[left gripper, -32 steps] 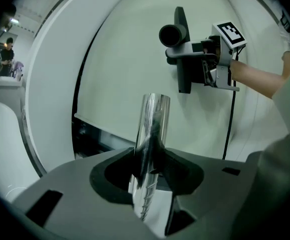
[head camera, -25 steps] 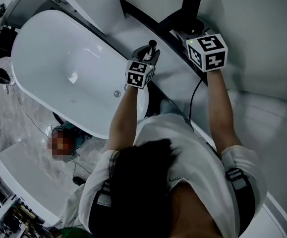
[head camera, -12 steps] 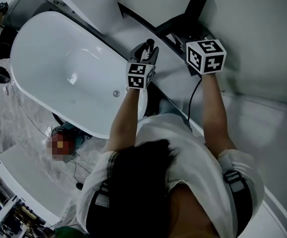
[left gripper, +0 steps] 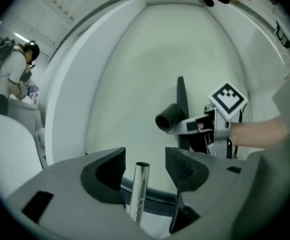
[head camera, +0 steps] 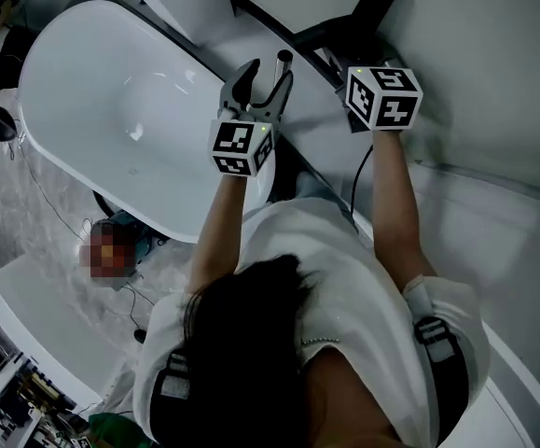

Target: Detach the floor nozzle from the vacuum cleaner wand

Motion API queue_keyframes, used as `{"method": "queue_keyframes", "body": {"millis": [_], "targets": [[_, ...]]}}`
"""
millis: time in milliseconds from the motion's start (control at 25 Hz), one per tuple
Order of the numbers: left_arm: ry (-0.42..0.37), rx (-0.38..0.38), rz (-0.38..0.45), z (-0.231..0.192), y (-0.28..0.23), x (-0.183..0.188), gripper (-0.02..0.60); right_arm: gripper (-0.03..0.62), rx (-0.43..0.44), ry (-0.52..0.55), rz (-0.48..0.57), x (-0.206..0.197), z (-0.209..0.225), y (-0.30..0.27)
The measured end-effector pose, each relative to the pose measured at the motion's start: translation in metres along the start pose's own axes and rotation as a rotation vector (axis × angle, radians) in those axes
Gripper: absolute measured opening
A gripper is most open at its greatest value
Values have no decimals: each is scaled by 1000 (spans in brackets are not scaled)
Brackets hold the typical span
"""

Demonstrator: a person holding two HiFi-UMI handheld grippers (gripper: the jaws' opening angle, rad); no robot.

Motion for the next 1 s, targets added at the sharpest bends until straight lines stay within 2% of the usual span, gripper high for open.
{"method": "queue_keyframes", "body": {"millis": [160, 360, 560, 680, 800, 920, 1000], "targets": [[70, 82, 38, -13, 24, 24, 239, 224, 4, 4, -4, -10, -13, 8], [40, 137, 62, -22, 45, 44, 222, 224, -10, -7, 6, -15, -29, 15], [26, 152, 71, -20, 61, 53, 144, 224, -18, 11, 17, -23, -43, 29], [13, 148, 40, -17, 68, 50, 119, 224, -34, 45, 11, -30, -49, 37], [32, 198, 11, -19, 77, 48, 37, 224, -55, 39, 18, -35, -58, 43], [11, 248, -45, -18, 85, 39, 12, 224, -79, 26, 23, -47, -65, 48], [15, 252, -59, -14, 89, 33, 5, 224, -90, 21, 30, -56, -69, 50]]}}
Point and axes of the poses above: the fingertips, and each gripper's own axes: y backward along the fingers, z to its right, x out of its top, the point moved 7 cm from there along y, backward along the fingers, and after that the axes turned 11 degrees about -y, right-handed, at the moved point
